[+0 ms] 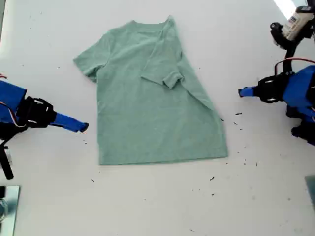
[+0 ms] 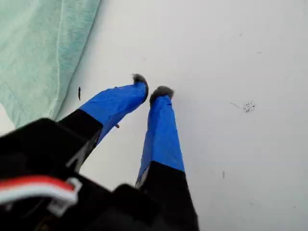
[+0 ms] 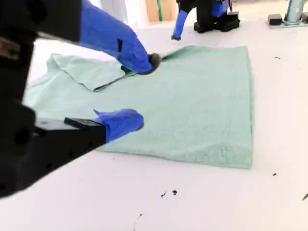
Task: Fold t shirt
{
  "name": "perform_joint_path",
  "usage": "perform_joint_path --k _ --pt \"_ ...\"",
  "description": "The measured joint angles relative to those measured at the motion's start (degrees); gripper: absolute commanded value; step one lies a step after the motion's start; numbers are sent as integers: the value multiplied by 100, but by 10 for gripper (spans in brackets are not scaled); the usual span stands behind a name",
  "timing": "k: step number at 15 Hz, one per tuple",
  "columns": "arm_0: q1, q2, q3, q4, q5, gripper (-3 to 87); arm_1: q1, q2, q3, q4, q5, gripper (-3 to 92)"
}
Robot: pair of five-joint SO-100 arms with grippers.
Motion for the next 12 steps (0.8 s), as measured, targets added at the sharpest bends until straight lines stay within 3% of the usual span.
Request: perform_joint_path --k 3,4,5,7,8,10,12 --pt "-299 35 0 0 589 154 0 0 0 0 0 53" --pt "-272 35 0 0 554 179 0 0 0 0 9 53" --pt "-325 44 0 0 79 272 -9 0 0 0 114 53" --pt "-220 44 0 0 -879 106 -378 0 0 0 800 56" --pt "-202 44 0 0 -650 -1 -439 0 0 0 870 54" --pt "-211 44 0 0 -519 -1 -475 0 0 0 817 61" --pt "-325 44 0 -9 -369 -1 -352 0 0 0 2681 24"
